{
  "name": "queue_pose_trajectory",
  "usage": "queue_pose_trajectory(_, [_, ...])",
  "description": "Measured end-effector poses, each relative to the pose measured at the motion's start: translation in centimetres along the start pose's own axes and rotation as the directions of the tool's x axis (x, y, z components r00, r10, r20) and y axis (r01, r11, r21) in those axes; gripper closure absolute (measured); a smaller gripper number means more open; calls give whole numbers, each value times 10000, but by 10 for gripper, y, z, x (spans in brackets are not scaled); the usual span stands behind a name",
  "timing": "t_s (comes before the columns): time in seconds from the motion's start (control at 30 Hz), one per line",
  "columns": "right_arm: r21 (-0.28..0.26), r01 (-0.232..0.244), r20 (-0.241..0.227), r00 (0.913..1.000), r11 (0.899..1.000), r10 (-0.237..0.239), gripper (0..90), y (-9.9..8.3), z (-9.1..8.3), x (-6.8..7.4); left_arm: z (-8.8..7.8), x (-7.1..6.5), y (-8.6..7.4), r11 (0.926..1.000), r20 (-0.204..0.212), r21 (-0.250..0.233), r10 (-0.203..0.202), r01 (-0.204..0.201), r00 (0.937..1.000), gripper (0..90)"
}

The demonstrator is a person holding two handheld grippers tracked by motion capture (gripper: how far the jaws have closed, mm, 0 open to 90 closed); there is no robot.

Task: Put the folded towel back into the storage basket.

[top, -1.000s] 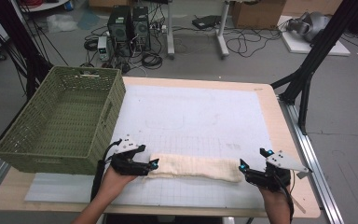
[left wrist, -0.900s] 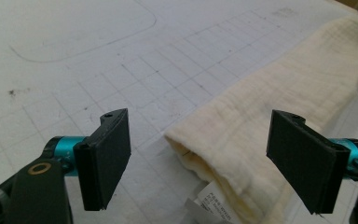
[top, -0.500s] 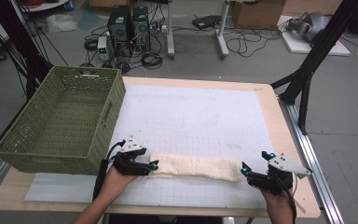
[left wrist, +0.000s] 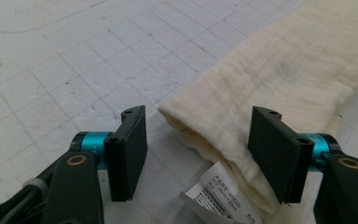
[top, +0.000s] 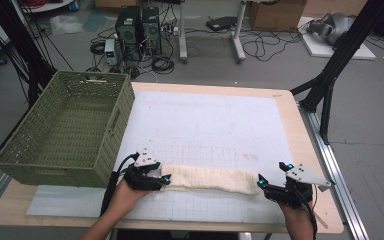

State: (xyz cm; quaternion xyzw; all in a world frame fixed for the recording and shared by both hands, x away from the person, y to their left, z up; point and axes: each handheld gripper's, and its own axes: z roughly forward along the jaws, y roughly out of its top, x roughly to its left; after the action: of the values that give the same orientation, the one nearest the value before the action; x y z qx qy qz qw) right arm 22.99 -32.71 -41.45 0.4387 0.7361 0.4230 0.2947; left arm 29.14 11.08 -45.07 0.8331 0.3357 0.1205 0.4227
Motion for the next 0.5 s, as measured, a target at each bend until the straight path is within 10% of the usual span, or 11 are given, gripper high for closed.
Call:
queue_pose_trajectory(0.3, [41,31,-97,9999,10000,-31,160,0,2,1,0,-4,-1,10000,905,-68,54,-48,9959,753])
queue_pose_trajectory(0.5, [26,-10,-132,9999,10000,10,160,0,3,1,-1,-4,-1,9999,953,-108,30,-20,9954,794])
